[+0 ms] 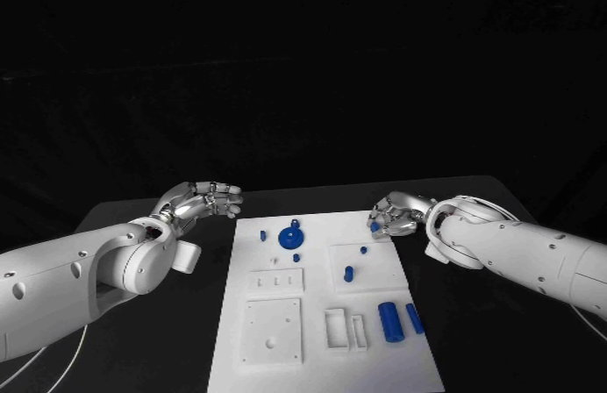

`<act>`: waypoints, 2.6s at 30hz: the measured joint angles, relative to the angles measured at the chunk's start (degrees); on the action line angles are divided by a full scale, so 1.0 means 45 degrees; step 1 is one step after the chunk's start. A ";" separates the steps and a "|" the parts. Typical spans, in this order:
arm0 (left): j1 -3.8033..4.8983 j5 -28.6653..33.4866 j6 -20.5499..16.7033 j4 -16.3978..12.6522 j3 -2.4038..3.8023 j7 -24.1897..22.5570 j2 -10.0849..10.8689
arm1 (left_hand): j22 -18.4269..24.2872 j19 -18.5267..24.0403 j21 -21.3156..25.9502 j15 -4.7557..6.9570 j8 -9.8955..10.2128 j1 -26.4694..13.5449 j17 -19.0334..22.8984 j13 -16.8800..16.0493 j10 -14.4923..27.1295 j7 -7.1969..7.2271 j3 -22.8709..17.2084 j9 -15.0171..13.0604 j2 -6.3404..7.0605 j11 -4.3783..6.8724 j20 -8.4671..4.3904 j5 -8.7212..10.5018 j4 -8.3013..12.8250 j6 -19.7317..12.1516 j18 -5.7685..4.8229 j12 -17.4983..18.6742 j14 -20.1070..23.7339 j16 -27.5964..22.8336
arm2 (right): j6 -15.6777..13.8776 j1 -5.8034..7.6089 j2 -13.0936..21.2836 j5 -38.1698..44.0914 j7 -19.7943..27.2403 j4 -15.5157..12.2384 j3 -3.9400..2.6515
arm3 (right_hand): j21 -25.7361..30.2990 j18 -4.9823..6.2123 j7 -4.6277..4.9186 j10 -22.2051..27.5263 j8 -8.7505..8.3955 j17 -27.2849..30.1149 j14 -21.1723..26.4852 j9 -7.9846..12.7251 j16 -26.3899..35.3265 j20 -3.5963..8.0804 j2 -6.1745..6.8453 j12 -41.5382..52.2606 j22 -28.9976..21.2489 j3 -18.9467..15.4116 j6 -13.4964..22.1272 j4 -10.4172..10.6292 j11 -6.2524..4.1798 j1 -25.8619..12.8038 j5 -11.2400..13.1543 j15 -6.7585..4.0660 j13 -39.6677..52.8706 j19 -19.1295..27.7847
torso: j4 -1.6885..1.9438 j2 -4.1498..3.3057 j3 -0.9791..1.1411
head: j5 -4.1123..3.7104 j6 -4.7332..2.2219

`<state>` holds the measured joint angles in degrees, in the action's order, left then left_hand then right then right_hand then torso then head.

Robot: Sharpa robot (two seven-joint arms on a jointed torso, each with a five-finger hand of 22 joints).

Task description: Assemble the parts on the task board

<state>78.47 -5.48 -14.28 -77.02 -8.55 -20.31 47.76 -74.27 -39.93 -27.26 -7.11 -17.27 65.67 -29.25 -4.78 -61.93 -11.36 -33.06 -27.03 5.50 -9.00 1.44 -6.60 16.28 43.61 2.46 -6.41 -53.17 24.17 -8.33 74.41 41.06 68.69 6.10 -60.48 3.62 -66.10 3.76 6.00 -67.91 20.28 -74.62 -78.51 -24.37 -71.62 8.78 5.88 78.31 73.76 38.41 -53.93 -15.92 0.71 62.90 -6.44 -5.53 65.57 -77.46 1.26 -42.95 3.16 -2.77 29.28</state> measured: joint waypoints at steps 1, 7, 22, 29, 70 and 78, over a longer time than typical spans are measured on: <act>0.0000 0.0000 0.0001 0.0000 0.0000 0.0000 0.0000 | 0.0001 0.0000 0.0000 0.0000 0.0000 0.0000 0.0000 0.0000 0.0000 0.0000 0.0000 0.0000 0.0000 0.0000 0.0000 0.0000 0.0000 0.0000 0.0000 0.0000 0.0000 -0.0041 | -0.0002 0.0000 0.0006 0.0000 0.0005 0.0010 0.0000 | 0.0000 0.0001 -0.0021 0.0000 -0.0001 0.0001 0.0003 -0.0016 0.0000 0.0000 0.0000 0.0000 0.0000 0.0035 -0.0022 -0.0035 0.0000 0.0000 0.0000 -0.0003 0.0000 0.0000 | 0.0000 0.0001 -0.0001 | 0.0002 0.0000; 0.0000 -0.0002 0.0003 0.0000 0.0000 0.0000 0.0010 | 0.0001 0.0000 0.0000 0.0000 0.0000 0.0000 0.0001 -0.0001 0.0000 0.0000 0.0000 0.0000 0.0000 0.0000 0.0000 0.0000 0.0000 0.0000 0.0000 0.0000 0.0000 -0.0049 | -0.0019 0.0000 0.0017 -0.0002 0.0023 0.0037 0.0000 | 0.0000 0.0005 0.0001 -0.0045 -0.0003 0.0000 0.0005 -0.0033 0.0000 -0.0001 0.0000 -0.0001 -0.0001 0.0035 -0.0062 -0.0035 -0.0044 0.0000 0.0000 -0.0004 0.0006 0.0001 | 0.0002 0.0002 -0.0001 | -0.0005 0.0020; -0.0001 -0.0011 0.0008 0.0017 0.0000 0.0003 -0.0014 | -0.0009 0.0000 0.0000 0.0000 0.0000 0.0000 0.0002 -0.0002 0.0000 0.0000 0.0000 0.0000 0.0000 0.0000 0.0000 0.0000 0.0000 0.0000 0.0001 0.0056 0.0000 -0.0049 | -0.0179 -0.0034 -0.0051 -0.0005 0.0020 0.0106 0.0000 | 0.0000 0.0010 0.0172 0.0083 -0.0120 0.0082 0.0004 -0.0072 0.0000 -0.0003 0.0434 -0.0261 -0.0003 -0.0944 0.0106 -0.0157 -0.0065 -0.0574 -0.0162 -0.0002 -0.0110 0.0003 | -0.0005 0.0005 0.0009 | -0.0060 -0.0022; -0.0005 -0.0011 0.0011 0.0025 0.0000 0.0004 -0.0018 | -0.0008 0.0000 0.0000 0.0000 0.0000 -0.0051 -0.0009 -0.0003 0.0000 0.0000 0.0000 -0.0011 -0.0051 0.0000 0.0000 0.0000 0.0000 0.0000 0.0000 0.0056 0.0000 -0.0049 | -0.0323 -0.0052 -0.0056 -0.0006 -0.0019 0.0140 0.0000 | 0.0000 0.0012 0.0333 0.0401 -0.0337 0.0219 0.0059 -0.0071 0.0169 0.0022 0.0518 -0.0508 -0.0003 -0.1748 0.0367 -0.0155 0.0029 -0.0656 -0.0202 0.0047 -0.0349 0.0120 | -0.0001 0.0000 0.0007 | -0.0079 -0.0009; -0.0006 -0.0014 0.0028 0.0009 0.0000 0.0019 0.0015 | -0.0013 0.0000 0.0000 0.0000 0.0000 -0.0051 -0.0019 -0.0004 0.0000 0.0000 0.0000 -0.0009 -0.0051 0.0000 0.0000 0.0000 0.0000 0.0000 -0.0001 0.0056 0.0000 -0.0048 | -0.0455 -0.0121 0.0013 -0.0010 -0.0070 0.0078 -0.0010 | 0.0159 0.0011 0.0349 0.0738 -0.0552 0.0429 0.0208 -0.0067 0.0396 -0.0039 0.0253 -0.0815 -0.0083 -0.1918 0.0695 -0.0017 0.0136 -0.0273 0.0102 0.0161 -0.0552 0.0181 | -0.0002 0.0005 0.0024 | -0.0131 0.0029; -0.0006 -0.0014 0.0035 0.0009 0.0000 0.0023 0.0025 | -0.0011 0.0000 0.0000 0.0000 0.0000 -0.0051 -0.0018 -0.0004 0.0000 0.0000 0.0000 -0.0008 -0.0051 0.0000 0.0000 0.0000 0.0000 0.0000 -0.0001 0.0056 0.0000 -0.0048 | -0.0453 -0.0119 0.0010 -0.0021 -0.0070 0.0104 -0.0011 | 0.0206 0.0012 0.0352 0.0735 -0.0562 0.0458 0.0208 -0.0124 0.0396 -0.0041 0.0014 -0.0840 -0.0098 -0.0809 0.0692 0.0593 0.0138 -0.0353 0.0740 0.0161 -0.0531 0.0182 | 0.0010 0.0002 0.0023 | -0.0155 0.0040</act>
<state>78.44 -5.54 -14.13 -76.98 -8.55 -20.20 47.88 -74.32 -39.93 -27.26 -7.11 -17.27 65.44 -29.33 -4.80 -61.93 -11.36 -33.07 -27.07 5.27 -9.00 1.44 -6.60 16.28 43.61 2.46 -6.16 -53.17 23.96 -10.37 73.87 41.10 68.59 5.79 -60.01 3.57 -65.17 3.81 7.59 -64.60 17.75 -72.56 -77.58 -24.92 -69.83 8.60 5.95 74.53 73.32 34.77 -50.82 -13.25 1.33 61.31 -3.11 -4.81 63.18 -76.64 1.30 -42.93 3.27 -3.47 29.46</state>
